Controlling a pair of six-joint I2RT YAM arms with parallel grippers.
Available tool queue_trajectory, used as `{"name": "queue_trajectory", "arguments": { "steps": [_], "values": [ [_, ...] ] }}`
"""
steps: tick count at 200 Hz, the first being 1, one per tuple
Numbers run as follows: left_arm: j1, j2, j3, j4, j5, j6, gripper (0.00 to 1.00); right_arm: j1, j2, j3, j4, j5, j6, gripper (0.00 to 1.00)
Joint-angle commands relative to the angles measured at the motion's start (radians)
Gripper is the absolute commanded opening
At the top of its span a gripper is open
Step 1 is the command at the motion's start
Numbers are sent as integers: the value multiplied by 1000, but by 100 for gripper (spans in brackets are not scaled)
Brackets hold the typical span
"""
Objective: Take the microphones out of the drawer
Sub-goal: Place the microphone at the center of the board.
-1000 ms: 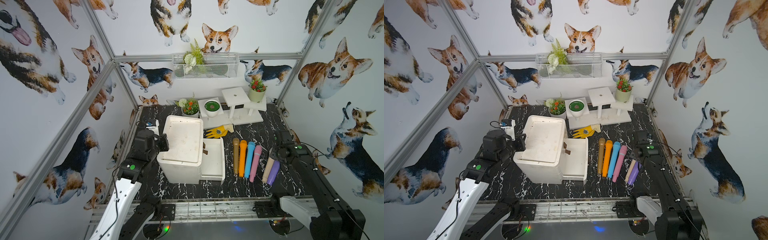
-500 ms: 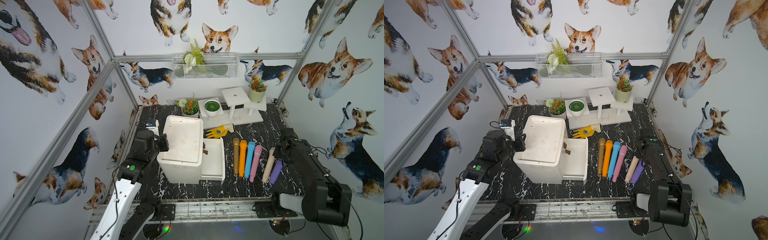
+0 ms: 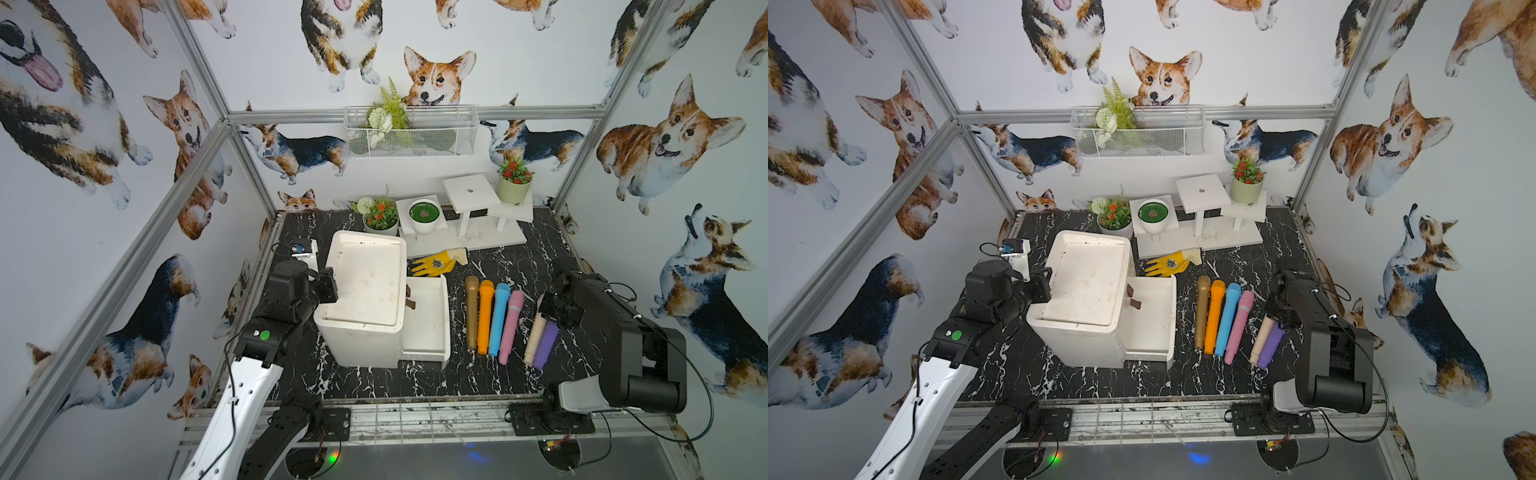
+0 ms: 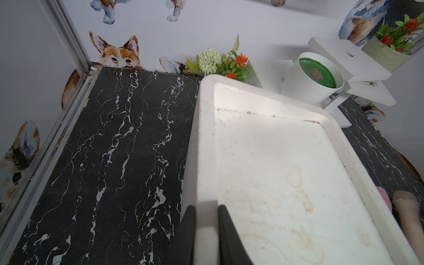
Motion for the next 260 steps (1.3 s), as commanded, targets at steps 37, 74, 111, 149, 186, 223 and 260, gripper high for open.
{"name": "queue_trajectory", "arguments": {
  "steps": [37, 74, 111, 149, 186, 223, 260],
  "values": [
    [0, 26, 0, -184, 55, -18, 4, 0, 22, -12, 46, -35, -4, 36],
    [-1, 32, 3, -185, 56, -18, 5, 0, 28, -15, 59, -57, -9, 39],
    [-1, 32, 8, -188, 54, -16, 5, 0, 50, -11, 57, -86, -13, 43],
    [-1, 31, 12, -192, 50, -10, 5, 0, 55, -10, 56, -101, -15, 46],
    [-1, 27, 4, -191, 50, -10, 5, 0, 52, -11, 57, -108, -14, 47],
    [-1, 25, 1, -190, 48, -10, 5, 0, 35, -8, 52, -111, -13, 47],
    [-1, 25, 1, -189, 47, -10, 6, 0, -20, -2, 27, -124, -9, 48]
  ]
}}
